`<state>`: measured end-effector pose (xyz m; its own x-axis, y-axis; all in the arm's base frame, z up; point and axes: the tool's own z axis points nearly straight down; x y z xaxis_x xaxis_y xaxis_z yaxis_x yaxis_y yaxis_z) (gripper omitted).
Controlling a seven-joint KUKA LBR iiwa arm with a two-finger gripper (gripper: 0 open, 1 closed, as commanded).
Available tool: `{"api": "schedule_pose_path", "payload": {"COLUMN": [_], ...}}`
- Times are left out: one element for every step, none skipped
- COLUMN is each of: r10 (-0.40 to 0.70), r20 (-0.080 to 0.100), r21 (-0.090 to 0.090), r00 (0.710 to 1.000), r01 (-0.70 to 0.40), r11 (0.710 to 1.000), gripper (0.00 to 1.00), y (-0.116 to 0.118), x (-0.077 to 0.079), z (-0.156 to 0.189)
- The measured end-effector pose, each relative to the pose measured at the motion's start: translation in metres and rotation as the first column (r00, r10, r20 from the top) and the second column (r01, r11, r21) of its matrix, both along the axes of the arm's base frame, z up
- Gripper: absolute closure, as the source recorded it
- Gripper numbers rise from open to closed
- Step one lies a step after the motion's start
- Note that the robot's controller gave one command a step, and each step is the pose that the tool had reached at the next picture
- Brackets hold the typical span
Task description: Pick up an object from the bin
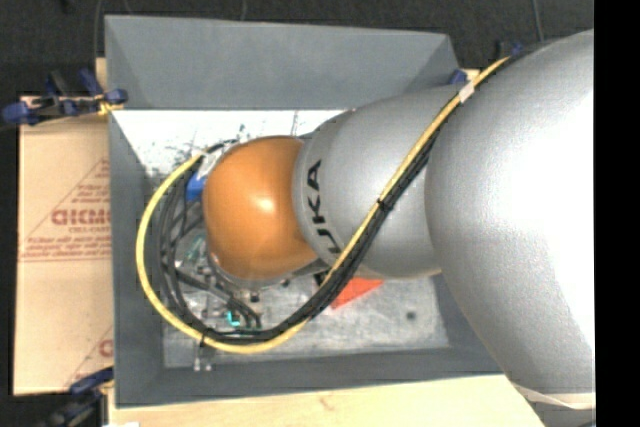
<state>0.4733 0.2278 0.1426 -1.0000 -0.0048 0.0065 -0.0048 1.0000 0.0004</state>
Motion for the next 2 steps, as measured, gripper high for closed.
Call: {"api": "schedule_pose_path", "payload": {"r10": [-0.218,-0.225], "r20": [0.019,0.013], "r21": [0.01,0.002], "r00": [0.976,0.974], "r01": [0.218,0.225], "r11": [0.976,0.974], "gripper": [0.0,0.0], "y": [-0.086,-0.063], "x": [0.005,0.012], "z": [-0.069,-0.069]}}
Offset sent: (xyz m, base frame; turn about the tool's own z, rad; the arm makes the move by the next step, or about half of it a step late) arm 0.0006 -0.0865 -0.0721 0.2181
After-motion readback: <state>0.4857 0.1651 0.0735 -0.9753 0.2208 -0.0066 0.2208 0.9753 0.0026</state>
